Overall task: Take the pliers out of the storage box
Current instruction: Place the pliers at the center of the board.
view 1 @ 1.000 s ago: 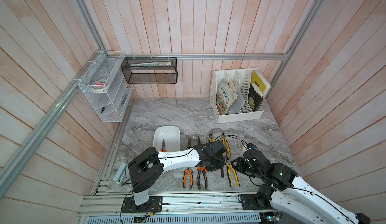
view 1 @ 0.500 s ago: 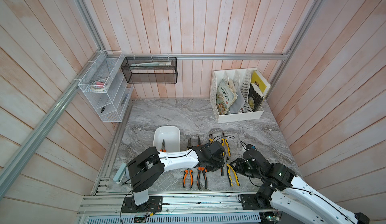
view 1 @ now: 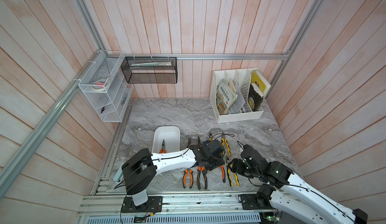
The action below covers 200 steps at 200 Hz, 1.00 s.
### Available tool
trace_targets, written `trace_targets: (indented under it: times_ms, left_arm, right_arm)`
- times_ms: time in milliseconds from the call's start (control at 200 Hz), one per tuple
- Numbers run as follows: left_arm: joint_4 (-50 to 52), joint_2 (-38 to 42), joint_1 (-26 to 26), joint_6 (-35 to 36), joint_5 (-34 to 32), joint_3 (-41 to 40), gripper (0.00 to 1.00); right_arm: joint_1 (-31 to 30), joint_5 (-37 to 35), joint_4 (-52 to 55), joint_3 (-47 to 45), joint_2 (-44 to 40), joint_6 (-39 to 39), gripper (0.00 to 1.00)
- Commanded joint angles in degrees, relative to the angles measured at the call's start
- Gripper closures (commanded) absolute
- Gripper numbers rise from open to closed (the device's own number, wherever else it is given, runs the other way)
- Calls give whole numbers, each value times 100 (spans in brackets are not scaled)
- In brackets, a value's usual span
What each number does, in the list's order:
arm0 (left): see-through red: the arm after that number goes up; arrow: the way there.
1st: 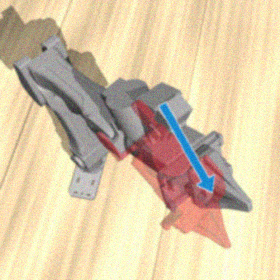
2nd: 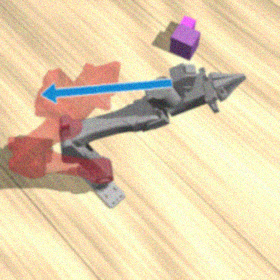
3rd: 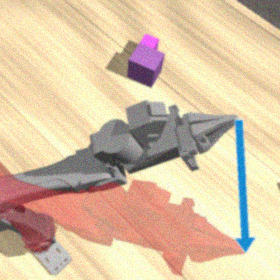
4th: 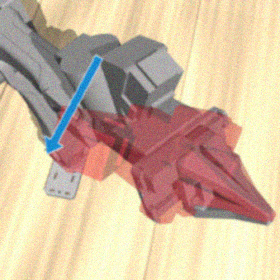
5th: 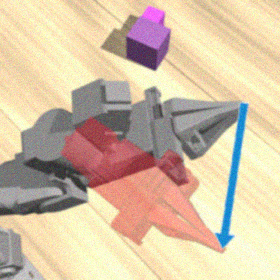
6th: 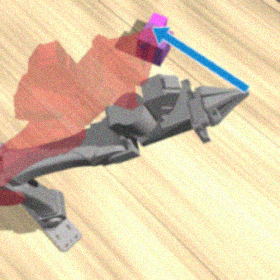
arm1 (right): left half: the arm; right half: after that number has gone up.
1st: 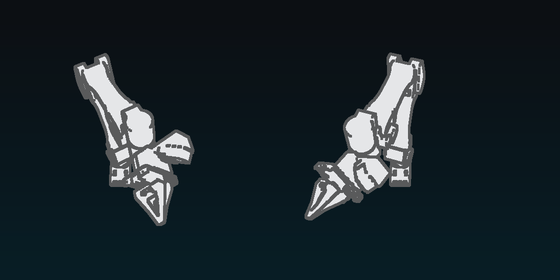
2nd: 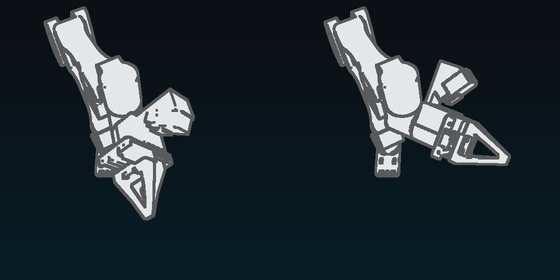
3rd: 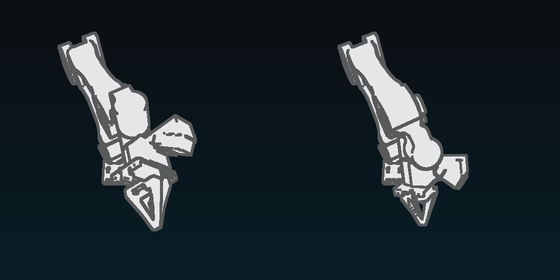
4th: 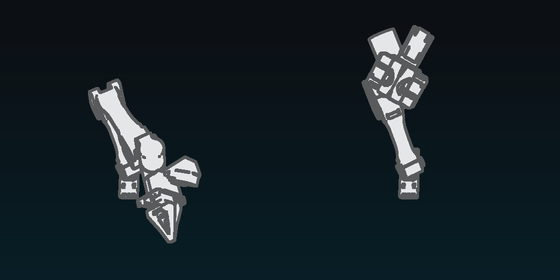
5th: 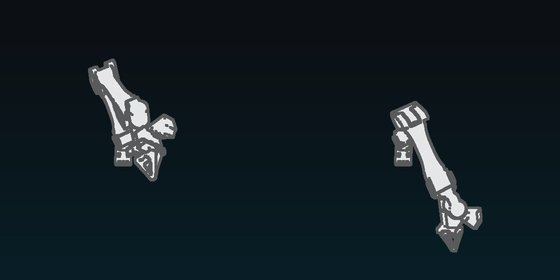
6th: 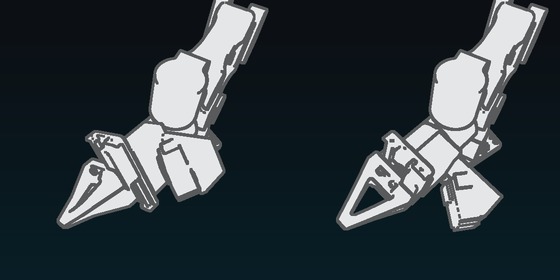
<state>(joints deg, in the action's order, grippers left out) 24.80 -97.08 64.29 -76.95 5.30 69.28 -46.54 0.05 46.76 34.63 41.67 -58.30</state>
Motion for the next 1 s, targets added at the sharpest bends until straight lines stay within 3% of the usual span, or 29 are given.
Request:
trace_targets:
  times_ms: [0,210,280,315,560,810,995]
  left_arm:
    - [900,683,82,625,-1001,530,46]
    - [2149,2034,31,888,-2148,255,41]
    - [2253,2641,-45,789,-2321,-183,39]
    - [2270,2964,-86,715,-2401,-423,38]
    - [2638,4711,-224,158,-2751,-1684,36]
    - [2847,4914,-233,48,-2699,-2004,36]
    - [2666,4806,-233,140,-2564,-2159,35]
  right_arm:
    - [-118,309,107,315,444,214,31]
    - [-432,395,-404,592,1335,72,20]
    - [-516,300,-431,770,1754,72,18]
    - [-552,253,-444,866,1978,86,9]
    - [-593,112,-667,1298,3143,113,5]
    - [-655,-238,-114,2043,4243,273,7]
    - [-661,-96,-230,2063,4687,372,3]
